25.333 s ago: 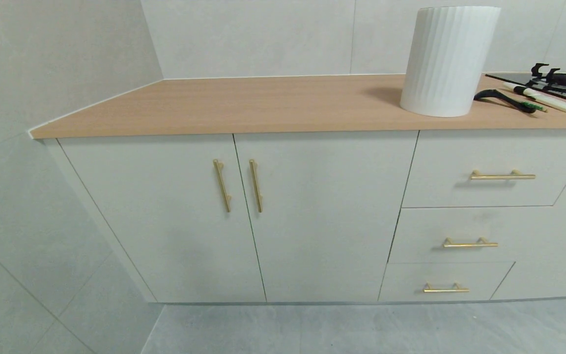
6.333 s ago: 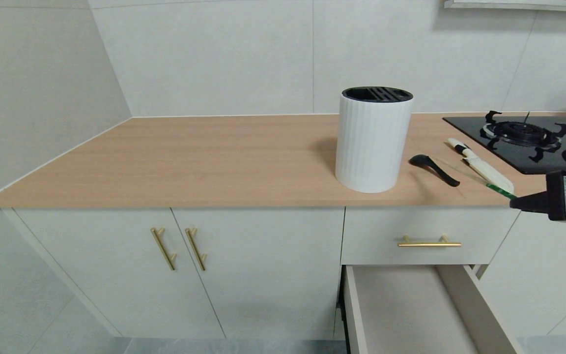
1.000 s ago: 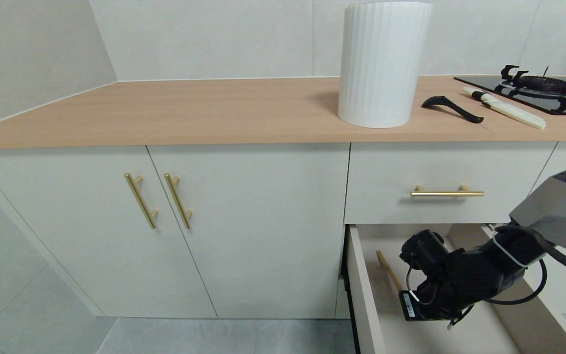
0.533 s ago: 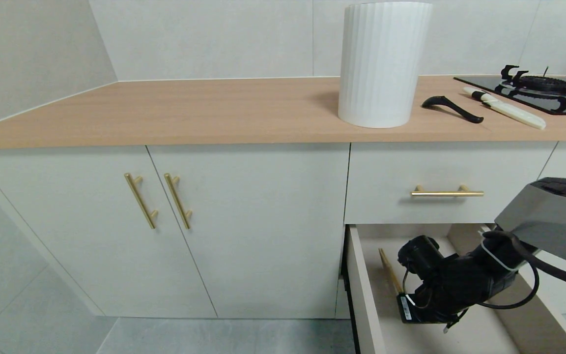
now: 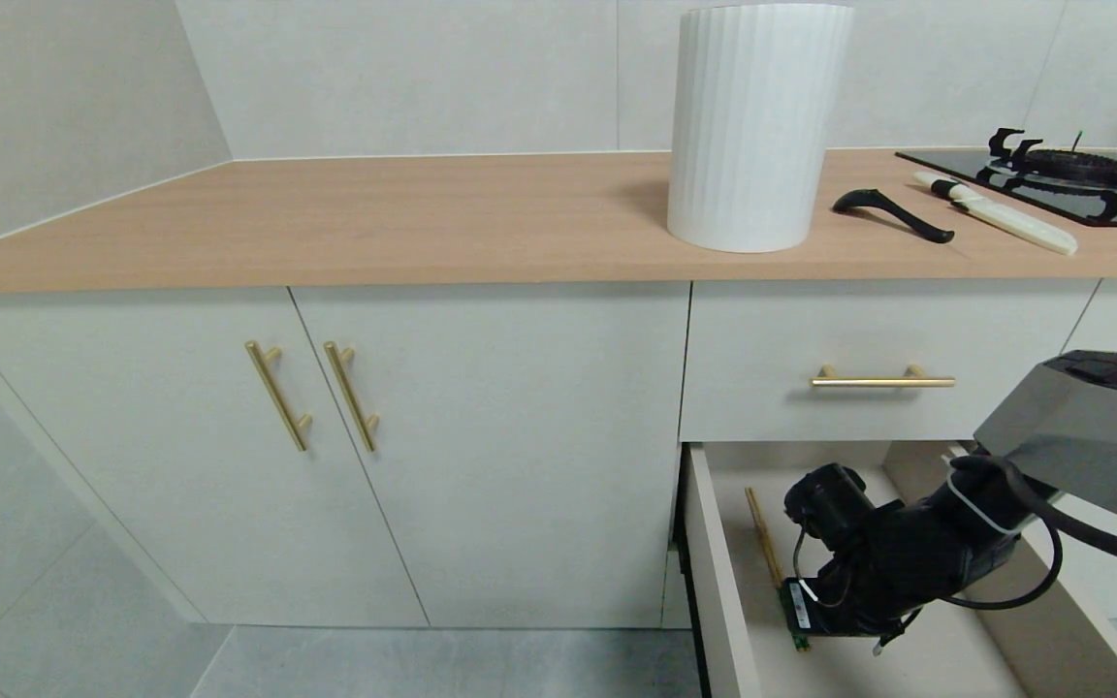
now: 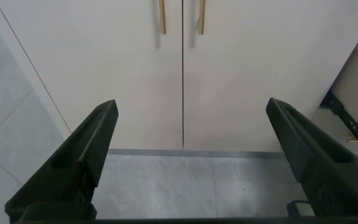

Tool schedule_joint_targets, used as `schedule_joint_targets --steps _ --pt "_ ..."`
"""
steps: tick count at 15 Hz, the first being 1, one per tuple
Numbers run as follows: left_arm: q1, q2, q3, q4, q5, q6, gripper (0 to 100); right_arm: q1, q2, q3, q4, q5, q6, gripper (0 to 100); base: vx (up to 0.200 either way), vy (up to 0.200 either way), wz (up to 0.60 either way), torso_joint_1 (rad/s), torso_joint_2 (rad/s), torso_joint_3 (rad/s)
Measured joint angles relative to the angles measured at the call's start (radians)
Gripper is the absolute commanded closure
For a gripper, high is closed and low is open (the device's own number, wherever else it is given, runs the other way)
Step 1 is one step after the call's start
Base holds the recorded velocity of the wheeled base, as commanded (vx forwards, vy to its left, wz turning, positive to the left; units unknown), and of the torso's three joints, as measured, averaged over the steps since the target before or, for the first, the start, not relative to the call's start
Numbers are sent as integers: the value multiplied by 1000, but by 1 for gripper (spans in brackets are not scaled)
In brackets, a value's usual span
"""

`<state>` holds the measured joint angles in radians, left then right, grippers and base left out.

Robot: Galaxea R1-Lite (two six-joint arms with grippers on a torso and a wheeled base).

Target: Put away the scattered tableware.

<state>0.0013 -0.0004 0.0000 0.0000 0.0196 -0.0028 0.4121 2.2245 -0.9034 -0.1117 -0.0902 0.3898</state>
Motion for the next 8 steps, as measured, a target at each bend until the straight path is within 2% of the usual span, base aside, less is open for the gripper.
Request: schedule_joint_targets --steps 8 --pt "0 0 0 0 0 0 0 0 -13 1 3 0 0 0 0 0 0 0 0 0"
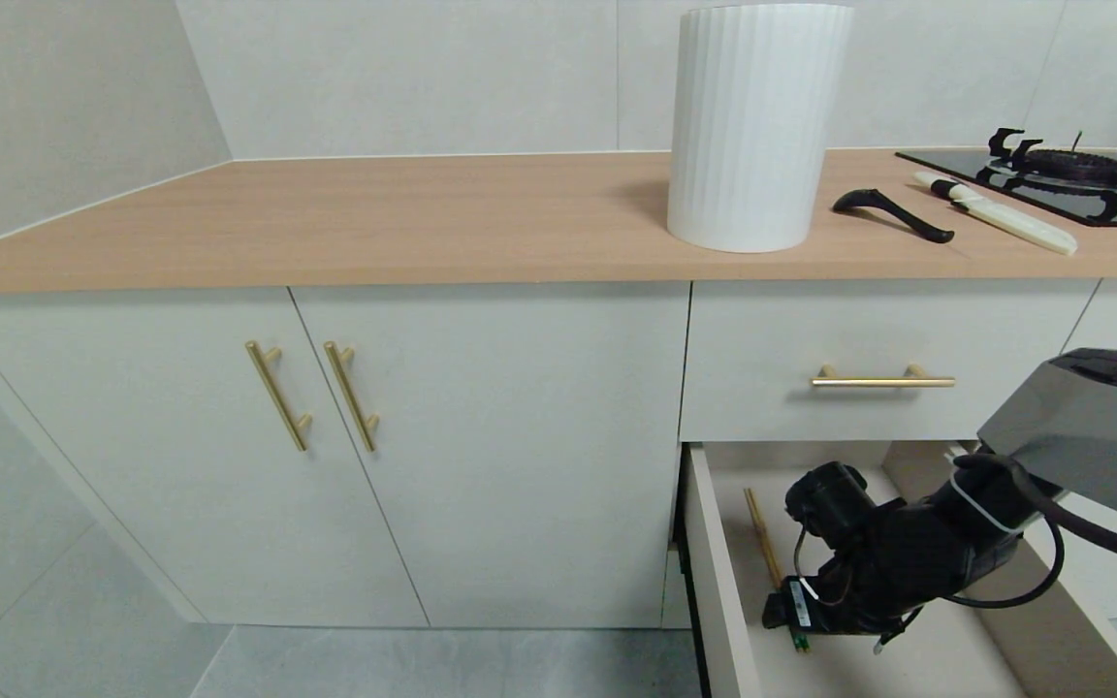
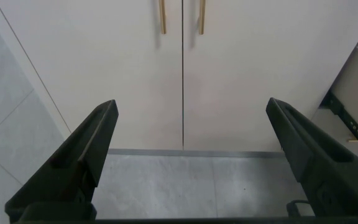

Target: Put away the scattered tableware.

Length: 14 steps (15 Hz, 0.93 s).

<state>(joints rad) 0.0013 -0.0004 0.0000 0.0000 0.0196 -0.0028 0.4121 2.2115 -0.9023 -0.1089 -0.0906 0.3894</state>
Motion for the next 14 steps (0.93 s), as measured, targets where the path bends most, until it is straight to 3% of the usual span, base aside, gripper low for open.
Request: schedule_joint_targets --steps 9,14 --pt "0 0 0 0 0 0 0 -55 -390 53 13 0 -13 0 0 0 0 0 0 0" --pt "0 0 0 0 0 0 0 -116 -645 71 20 -3 -100 0 0 0 0 0 0 0"
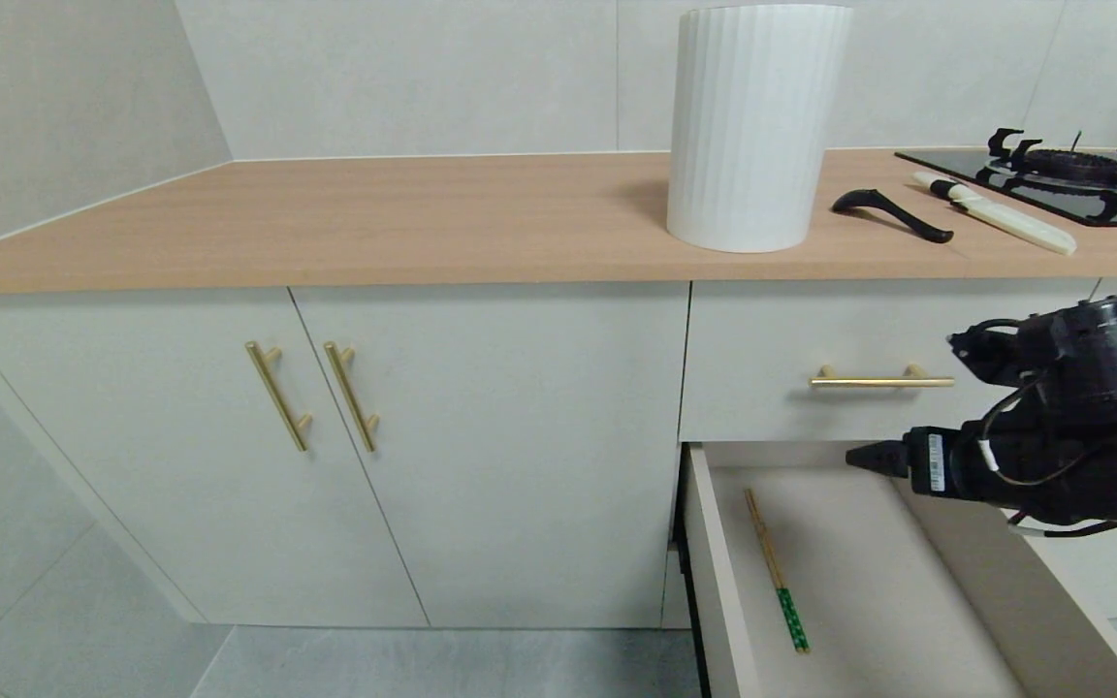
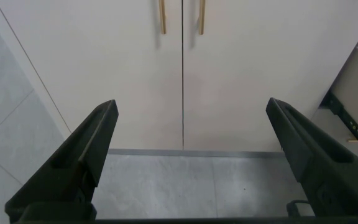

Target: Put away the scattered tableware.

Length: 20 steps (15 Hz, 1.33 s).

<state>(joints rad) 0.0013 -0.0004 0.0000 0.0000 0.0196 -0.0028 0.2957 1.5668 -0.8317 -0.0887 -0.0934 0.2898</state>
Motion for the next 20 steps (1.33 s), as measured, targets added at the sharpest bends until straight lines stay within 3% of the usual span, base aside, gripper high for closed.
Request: schedule_joint_targets --steps 15,20 --pt "0 0 0 0 0 0 0 -39 -114 5 -3 -11 -36 0 0 0 0 0 0 0" --pt "0 0 0 0 0 0 0 -45 -116 8 -6 -12 -44 0 0 0 0 80 -259 -246"
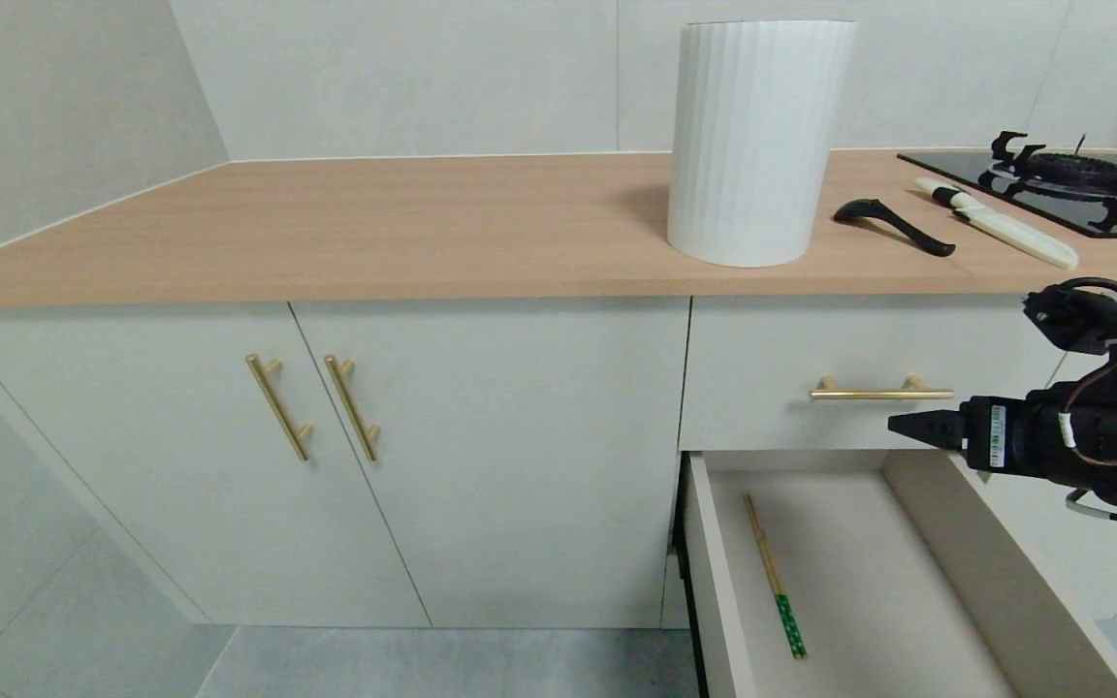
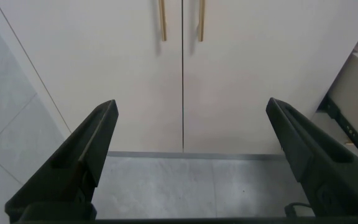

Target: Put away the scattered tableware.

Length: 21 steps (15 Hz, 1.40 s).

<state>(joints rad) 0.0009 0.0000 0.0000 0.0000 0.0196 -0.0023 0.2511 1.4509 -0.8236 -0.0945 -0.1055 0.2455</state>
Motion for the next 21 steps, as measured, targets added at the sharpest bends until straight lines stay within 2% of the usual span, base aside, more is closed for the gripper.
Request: schedule_joint_targets --steps 17,21 --pt "0 0 0 0 0 0 0 0 3 13 -2 0 -28 0 0 0 0 183 -487 -291" --pt "0 0 0 0 0 0 0 0 6 17 -9 3 -30 0 0 0 0 89 -200 -110"
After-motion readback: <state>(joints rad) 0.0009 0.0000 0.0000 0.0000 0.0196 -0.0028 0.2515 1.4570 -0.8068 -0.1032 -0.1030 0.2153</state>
